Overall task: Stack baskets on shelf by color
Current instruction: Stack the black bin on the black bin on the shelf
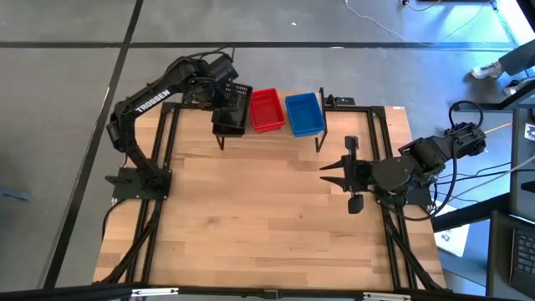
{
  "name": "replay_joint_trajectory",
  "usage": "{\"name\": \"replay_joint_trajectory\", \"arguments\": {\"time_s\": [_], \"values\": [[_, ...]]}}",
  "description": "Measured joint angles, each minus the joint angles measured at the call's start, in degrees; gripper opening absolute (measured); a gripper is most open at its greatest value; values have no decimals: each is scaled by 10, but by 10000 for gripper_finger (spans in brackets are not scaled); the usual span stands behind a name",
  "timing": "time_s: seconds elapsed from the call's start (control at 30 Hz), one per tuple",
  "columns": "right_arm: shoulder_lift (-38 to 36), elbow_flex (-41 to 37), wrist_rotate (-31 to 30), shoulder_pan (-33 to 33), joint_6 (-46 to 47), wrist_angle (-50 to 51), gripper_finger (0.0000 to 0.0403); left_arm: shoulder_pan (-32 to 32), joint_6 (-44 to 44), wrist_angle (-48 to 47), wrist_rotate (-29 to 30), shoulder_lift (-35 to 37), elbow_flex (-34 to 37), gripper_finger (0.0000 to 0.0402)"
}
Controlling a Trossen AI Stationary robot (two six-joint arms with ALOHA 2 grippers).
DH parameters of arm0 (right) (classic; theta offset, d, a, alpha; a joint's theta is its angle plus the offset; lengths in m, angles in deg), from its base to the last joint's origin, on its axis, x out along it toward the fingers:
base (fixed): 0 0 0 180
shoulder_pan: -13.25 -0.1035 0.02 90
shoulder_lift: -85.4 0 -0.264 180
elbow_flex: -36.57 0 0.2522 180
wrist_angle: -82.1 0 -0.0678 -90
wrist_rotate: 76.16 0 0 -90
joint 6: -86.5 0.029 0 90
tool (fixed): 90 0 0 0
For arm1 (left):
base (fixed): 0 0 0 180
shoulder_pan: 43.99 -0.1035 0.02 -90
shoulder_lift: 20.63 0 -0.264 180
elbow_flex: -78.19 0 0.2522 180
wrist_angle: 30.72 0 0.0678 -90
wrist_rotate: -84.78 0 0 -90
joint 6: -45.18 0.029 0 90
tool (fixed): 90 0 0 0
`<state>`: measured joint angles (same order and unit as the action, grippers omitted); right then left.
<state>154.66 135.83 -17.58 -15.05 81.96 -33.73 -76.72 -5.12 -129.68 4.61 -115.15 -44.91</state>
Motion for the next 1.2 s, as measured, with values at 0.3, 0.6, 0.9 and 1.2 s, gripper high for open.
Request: {"name": "replay_joint_trajectory", "arguments": {"time_s": [0.3,0.6,0.9,1.2], "values": [[0,0,0,0,-2,0,99,0,9,0,14,0,0,0],[0,0,0,0,-3,0,99,0,35,0,-3,0,0,22],[0,0,0,0,-3,0,99,0,20,0,0,0,0,60],[0,0,0,0,-1,0,99,0,2,14,16,0,0,60]]}}
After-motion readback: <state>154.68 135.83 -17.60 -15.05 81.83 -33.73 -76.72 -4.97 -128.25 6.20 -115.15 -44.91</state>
